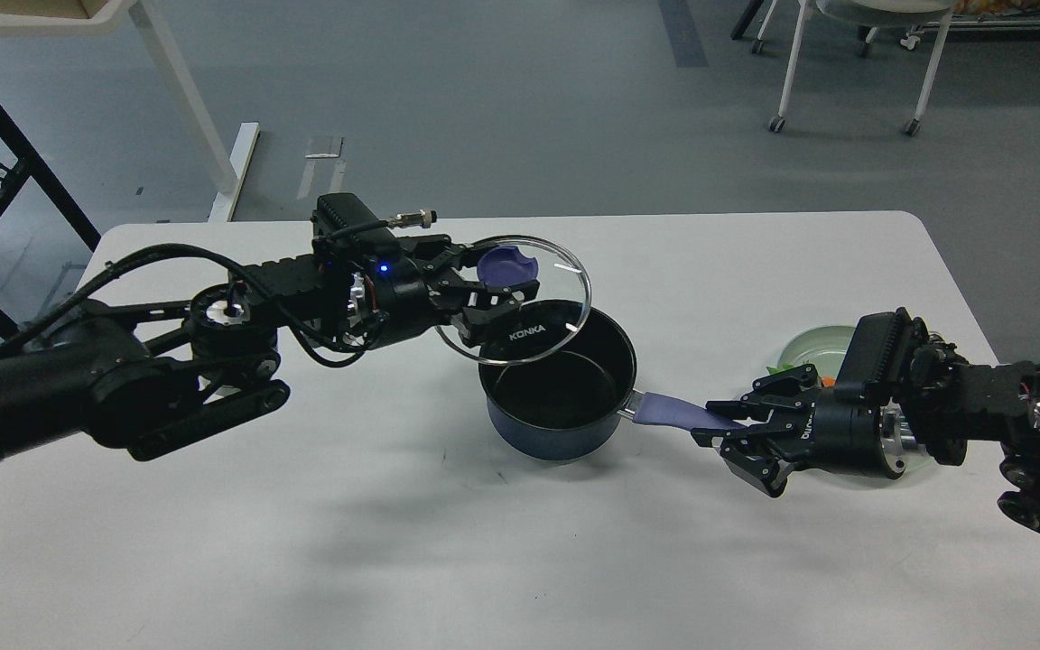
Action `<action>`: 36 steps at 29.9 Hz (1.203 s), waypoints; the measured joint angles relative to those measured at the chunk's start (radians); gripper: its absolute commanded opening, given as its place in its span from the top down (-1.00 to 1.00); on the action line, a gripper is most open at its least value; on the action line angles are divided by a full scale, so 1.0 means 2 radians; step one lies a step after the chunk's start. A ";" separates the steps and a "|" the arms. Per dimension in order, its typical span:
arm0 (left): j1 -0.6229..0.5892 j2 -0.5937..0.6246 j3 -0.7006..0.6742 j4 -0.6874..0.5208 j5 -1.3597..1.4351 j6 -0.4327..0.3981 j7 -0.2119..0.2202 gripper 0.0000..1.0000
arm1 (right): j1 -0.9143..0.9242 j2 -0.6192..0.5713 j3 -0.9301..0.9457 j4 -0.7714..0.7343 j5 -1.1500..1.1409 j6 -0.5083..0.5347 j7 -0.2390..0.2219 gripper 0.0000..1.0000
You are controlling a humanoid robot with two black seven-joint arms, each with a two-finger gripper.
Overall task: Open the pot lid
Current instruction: 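Lift the glass lid off the pot with the left gripper, then lower the lid onto the table beside the pot and release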
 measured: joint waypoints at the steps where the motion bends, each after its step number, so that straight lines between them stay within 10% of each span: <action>1: 0.003 0.021 0.003 -0.007 -0.001 0.000 -0.007 -0.05 | 0.000 0.000 0.000 0.000 0.000 0.000 0.000 0.54; 13: 0.109 0.202 0.031 -0.038 -0.002 0.047 -0.064 -0.04 | 0.001 -0.002 0.000 0.000 0.000 0.000 0.000 0.54; 36: 0.175 0.201 0.055 -0.030 -0.005 0.100 -0.069 -0.40 | 0.001 0.000 0.001 0.000 0.001 -0.002 0.001 0.54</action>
